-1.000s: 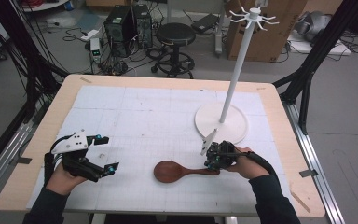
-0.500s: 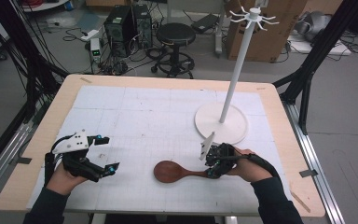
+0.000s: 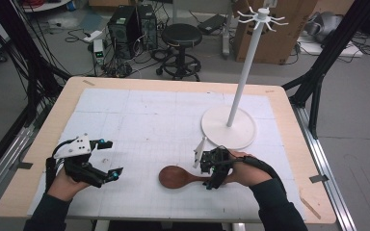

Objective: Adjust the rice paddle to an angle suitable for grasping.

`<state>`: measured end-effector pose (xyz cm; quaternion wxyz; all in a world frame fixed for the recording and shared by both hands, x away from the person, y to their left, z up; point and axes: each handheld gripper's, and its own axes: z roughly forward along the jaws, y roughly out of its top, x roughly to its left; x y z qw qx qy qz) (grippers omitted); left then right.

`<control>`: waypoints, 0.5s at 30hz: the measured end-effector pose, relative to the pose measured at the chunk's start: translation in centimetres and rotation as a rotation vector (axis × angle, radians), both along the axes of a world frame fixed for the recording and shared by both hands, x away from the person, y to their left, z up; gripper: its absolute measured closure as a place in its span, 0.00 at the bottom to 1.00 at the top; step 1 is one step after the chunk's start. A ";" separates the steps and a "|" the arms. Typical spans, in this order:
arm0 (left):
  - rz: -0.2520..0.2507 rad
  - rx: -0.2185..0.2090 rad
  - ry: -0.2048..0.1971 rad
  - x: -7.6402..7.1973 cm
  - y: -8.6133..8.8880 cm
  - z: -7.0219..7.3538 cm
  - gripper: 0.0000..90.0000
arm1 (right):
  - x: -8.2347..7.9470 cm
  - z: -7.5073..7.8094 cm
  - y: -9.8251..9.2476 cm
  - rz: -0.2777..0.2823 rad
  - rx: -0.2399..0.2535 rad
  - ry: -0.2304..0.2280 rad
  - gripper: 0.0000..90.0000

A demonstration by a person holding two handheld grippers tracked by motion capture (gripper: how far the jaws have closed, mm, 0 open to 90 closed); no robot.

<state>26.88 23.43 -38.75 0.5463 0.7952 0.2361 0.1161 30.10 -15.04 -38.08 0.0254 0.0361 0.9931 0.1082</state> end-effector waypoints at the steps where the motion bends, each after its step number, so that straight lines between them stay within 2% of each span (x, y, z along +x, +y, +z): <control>1: 0.000 0.000 0.000 0.0 0.0 0.0 0.03 | 0.1 -0.1 0.2 0.005 -0.004 0.003 0.43; 5: 0.002 0.000 0.001 0.0 0.0 0.0 0.03 | 0.1 -0.3 0.9 0.006 -0.021 0.002 0.38; 11: 0.000 0.001 0.001 0.0 0.0 0.0 0.03 | 0.1 -0.9 1.5 0.025 -0.048 0.031 0.33; 15: 0.001 0.002 0.001 0.0 0.0 0.0 0.03 | 0.2 -1.3 1.9 0.015 -0.074 0.021 0.32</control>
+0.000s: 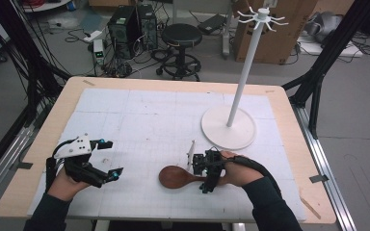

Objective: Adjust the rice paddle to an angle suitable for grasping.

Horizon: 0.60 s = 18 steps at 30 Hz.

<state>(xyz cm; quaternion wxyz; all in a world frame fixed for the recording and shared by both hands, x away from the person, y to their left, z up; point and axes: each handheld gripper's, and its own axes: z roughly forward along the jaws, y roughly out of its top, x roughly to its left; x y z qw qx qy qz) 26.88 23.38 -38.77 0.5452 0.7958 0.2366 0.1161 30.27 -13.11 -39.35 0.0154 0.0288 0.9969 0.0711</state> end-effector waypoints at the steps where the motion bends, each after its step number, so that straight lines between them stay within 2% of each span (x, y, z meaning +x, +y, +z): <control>1: 0.000 0.000 0.000 0.0 0.0 0.0 0.03 | 0.0 -0.1 0.1 -0.001 -0.003 0.006 0.32; 6: 0.001 0.000 0.000 0.0 0.0 0.0 0.03 | 0.2 -0.5 0.6 -0.015 -0.026 -0.014 0.35; 10: 0.001 0.003 -0.002 0.0 0.0 0.0 0.03 | 0.3 -0.5 1.0 -0.009 -0.038 -0.005 0.45; 14: 0.000 0.007 -0.001 0.0 0.0 0.0 0.03 | 0.4 -0.7 1.2 -0.009 -0.053 0.005 0.50; 16: 0.000 0.010 -0.002 0.0 0.0 0.0 0.03 | 0.5 -0.8 1.3 -0.007 -0.066 -0.004 0.52; 18: 0.000 0.008 -0.002 0.0 0.0 0.0 0.03 | 0.5 -1.0 1.4 -0.025 -0.061 0.004 0.55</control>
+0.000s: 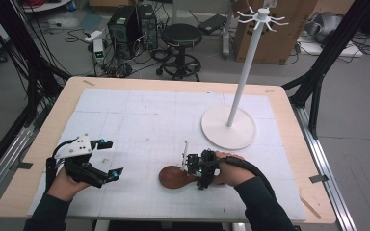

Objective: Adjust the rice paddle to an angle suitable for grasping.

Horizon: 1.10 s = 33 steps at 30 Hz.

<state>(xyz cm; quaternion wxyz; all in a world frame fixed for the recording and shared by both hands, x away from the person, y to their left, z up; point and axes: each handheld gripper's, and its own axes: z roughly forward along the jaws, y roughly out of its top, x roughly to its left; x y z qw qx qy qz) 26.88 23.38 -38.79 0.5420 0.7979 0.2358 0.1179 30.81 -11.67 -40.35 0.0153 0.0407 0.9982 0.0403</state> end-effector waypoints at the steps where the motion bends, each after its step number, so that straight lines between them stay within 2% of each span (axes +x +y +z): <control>1: 0.002 -0.003 0.000 0.0 0.0 0.0 0.03 | 0.0 0.0 0.1 -0.009 0.002 0.001 0.57; 4: 0.001 -0.002 0.000 0.0 0.0 0.0 0.03 | 0.2 -0.1 0.2 -0.016 -0.003 0.001 0.61; 10: 0.000 -0.001 0.000 0.0 0.0 0.0 0.03 | 0.2 -0.4 0.4 -0.024 -0.018 0.031 0.71; 19: 0.000 -0.001 0.000 0.0 0.0 0.0 0.03 | 0.1 -0.4 0.3 -0.032 -0.025 0.035 0.82; 33: 0.002 0.006 -0.002 -0.2 -0.1 0.0 0.03 | 0.1 -0.5 0.4 -0.061 -0.039 0.025 0.85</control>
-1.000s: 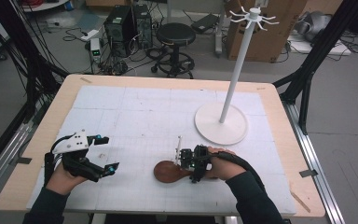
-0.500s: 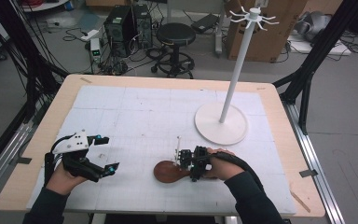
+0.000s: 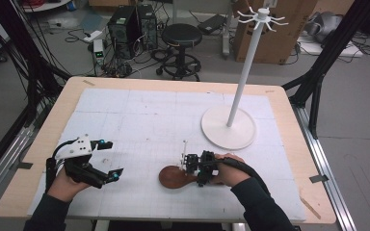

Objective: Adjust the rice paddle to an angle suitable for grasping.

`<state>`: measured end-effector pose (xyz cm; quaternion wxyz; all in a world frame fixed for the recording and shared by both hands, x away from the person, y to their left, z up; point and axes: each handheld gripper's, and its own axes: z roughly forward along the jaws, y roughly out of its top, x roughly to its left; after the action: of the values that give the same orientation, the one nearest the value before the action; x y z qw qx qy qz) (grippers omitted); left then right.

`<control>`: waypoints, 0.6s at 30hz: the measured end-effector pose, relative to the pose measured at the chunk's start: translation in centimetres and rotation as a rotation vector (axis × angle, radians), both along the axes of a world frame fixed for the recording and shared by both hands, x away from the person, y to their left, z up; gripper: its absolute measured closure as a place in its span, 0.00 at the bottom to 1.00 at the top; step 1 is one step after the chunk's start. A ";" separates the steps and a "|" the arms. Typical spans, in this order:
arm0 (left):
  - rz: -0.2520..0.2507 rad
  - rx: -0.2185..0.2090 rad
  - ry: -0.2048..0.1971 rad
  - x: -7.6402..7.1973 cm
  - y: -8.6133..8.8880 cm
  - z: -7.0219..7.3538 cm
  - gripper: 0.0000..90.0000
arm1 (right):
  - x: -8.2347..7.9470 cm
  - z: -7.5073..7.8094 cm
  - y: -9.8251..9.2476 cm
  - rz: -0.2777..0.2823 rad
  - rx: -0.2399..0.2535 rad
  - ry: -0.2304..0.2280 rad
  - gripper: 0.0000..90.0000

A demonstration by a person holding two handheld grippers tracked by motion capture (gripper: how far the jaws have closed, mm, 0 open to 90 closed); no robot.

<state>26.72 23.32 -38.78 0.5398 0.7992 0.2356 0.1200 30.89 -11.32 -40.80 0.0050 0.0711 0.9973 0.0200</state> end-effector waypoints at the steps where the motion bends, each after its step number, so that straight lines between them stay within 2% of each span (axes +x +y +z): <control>1: 0.000 0.000 0.000 0.0 0.0 0.0 0.03 | 0.0 0.0 0.0 0.000 0.000 0.000 0.85; 5: 0.001 0.000 -0.002 0.0 0.0 0.0 0.03 | -0.1 0.0 -0.1 -0.016 0.010 0.001 0.87; 12: 0.001 -0.002 -0.002 0.1 0.1 0.0 0.03 | -0.2 0.1 -0.4 -0.010 0.022 -0.006 0.88; 14: 0.002 -0.003 -0.002 0.1 0.1 0.0 0.03 | -0.1 0.3 -0.6 -0.012 0.053 -0.008 0.88; 18: 0.003 0.001 -0.001 0.1 0.1 0.0 0.03 | 0.0 0.9 -0.6 -0.014 0.084 -0.017 0.88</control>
<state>26.85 23.40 -38.79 0.5391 0.7992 0.2365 0.1213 30.91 -11.96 -39.94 0.0104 0.0779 0.9949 0.0626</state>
